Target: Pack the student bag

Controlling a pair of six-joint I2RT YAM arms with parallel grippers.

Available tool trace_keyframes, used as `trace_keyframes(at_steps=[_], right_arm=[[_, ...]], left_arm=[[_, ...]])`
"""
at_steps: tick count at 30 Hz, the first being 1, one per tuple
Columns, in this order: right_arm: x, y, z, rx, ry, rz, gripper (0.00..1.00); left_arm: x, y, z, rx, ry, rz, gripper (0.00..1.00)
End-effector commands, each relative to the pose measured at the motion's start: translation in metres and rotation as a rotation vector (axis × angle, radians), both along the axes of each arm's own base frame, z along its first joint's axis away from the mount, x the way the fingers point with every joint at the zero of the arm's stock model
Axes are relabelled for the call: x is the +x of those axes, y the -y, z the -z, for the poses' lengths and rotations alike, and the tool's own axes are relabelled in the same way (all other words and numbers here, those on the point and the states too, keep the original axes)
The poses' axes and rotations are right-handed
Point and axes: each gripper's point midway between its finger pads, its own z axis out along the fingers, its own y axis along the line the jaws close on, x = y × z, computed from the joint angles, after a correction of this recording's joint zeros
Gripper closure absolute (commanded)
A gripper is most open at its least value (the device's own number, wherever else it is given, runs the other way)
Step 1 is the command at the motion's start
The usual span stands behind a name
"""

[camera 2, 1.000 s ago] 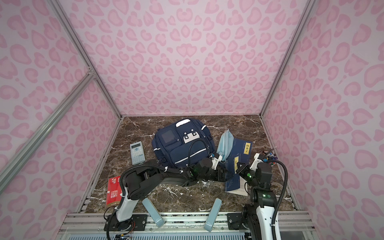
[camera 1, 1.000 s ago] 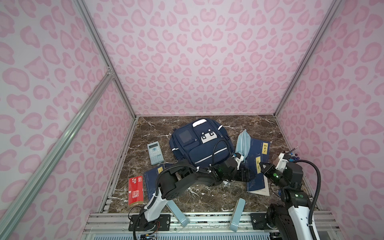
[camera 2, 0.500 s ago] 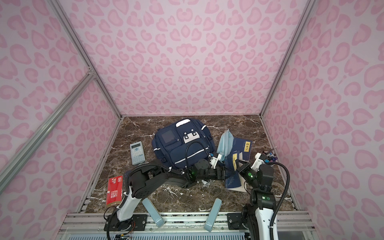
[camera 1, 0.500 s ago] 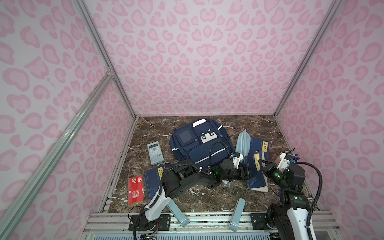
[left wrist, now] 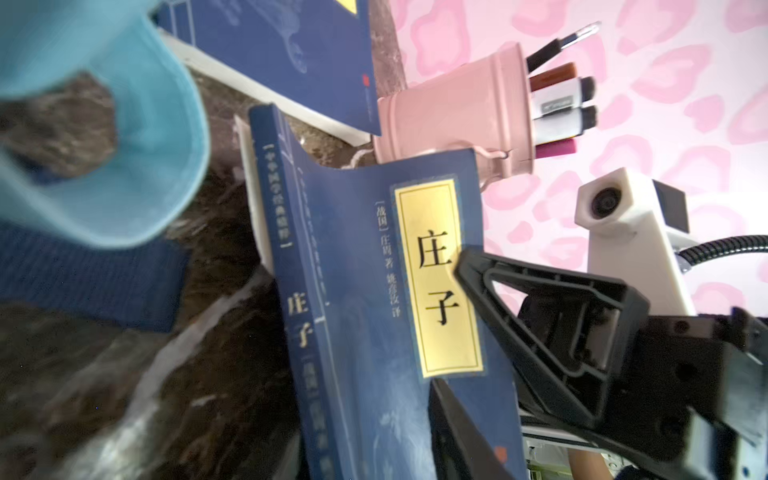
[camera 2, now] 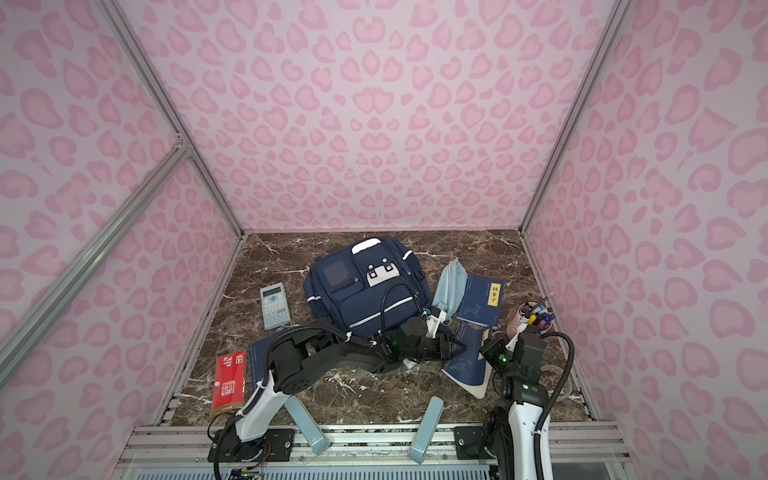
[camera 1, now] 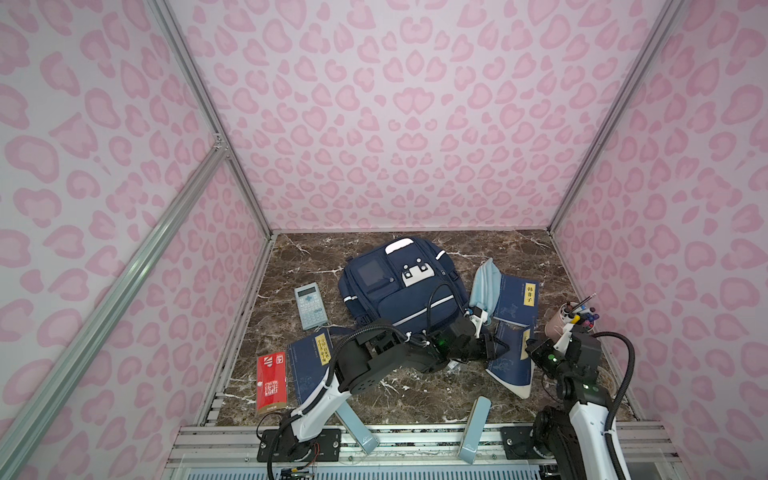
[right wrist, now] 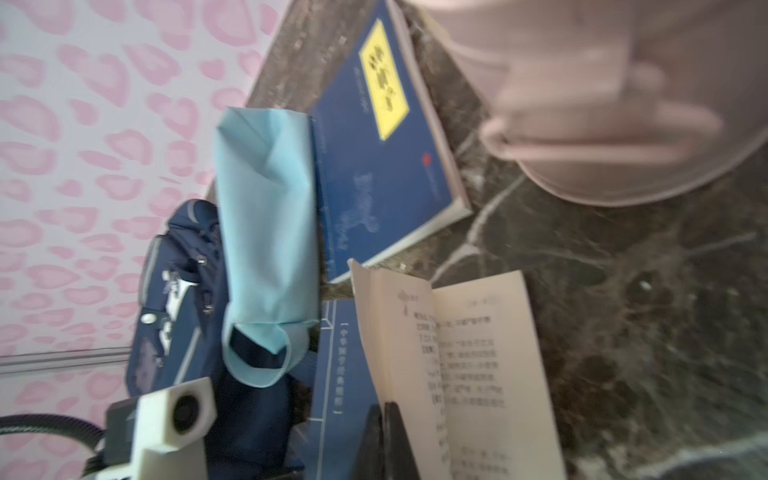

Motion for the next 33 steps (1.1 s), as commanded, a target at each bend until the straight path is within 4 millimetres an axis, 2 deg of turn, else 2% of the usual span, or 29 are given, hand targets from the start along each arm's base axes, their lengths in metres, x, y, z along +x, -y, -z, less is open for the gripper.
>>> trace_keyframes(at_steps=[1,3,5,8,9,10,13,14,16,19,23,25,29,33], right_arm=[[-0.009,-0.004,0.016,-0.006,-0.064,-0.031,1.0],[-0.009,-0.003,0.015,-0.012,-0.051,-0.026,1.0],[-0.01,-0.002,0.014,-0.02,-0.046,-0.023,1.0],[-0.011,-0.003,0.012,-0.019,-0.037,-0.02,1.0],[-0.011,-0.003,0.011,-0.018,-0.032,-0.019,0.96],[-0.01,-0.004,0.01,-0.016,-0.021,-0.022,0.84],[-0.008,-0.006,0.002,-0.019,0.029,-0.039,0.35],[-0.007,-0.007,-0.002,-0.023,0.047,-0.039,0.23],[-0.006,-0.006,-0.011,-0.029,0.087,-0.034,0.09],[-0.002,-0.011,-0.036,-0.052,0.207,-0.068,0.04],[0.002,-0.042,-0.101,-0.037,0.49,-0.237,0.04],[0.004,-0.053,-0.119,0.015,0.546,-0.285,0.04],[0.014,-0.078,-0.13,0.166,0.575,-0.38,0.07],[0.018,-0.11,-0.14,0.125,0.578,-0.518,0.06]], left_arm=[[0.002,0.008,-0.003,-0.003,0.033,0.017,0.54],[0.0,0.01,0.0,0.003,0.026,0.026,0.56],[-0.001,0.012,0.001,0.016,0.028,0.033,0.74],[-0.004,0.012,-0.007,0.027,0.049,0.041,0.92],[-0.005,0.012,-0.014,0.022,0.056,0.044,0.95],[-0.007,0.012,-0.024,0.008,0.062,0.049,0.97],[-0.011,0.008,-0.059,-0.048,0.09,0.059,0.97],[-0.012,0.004,-0.074,-0.067,0.107,0.052,0.97],[-0.009,-0.008,-0.097,-0.076,0.145,0.024,0.97],[-0.002,-0.025,-0.122,-0.059,0.191,-0.01,0.97],[0.0,-0.045,-0.144,-0.162,0.178,-0.012,0.97],[0.001,-0.059,-0.157,-0.215,0.179,-0.016,0.97],[0.004,-0.086,-0.176,-0.211,0.234,-0.032,0.97],[0.007,-0.109,-0.19,-0.263,0.242,-0.051,0.97]])
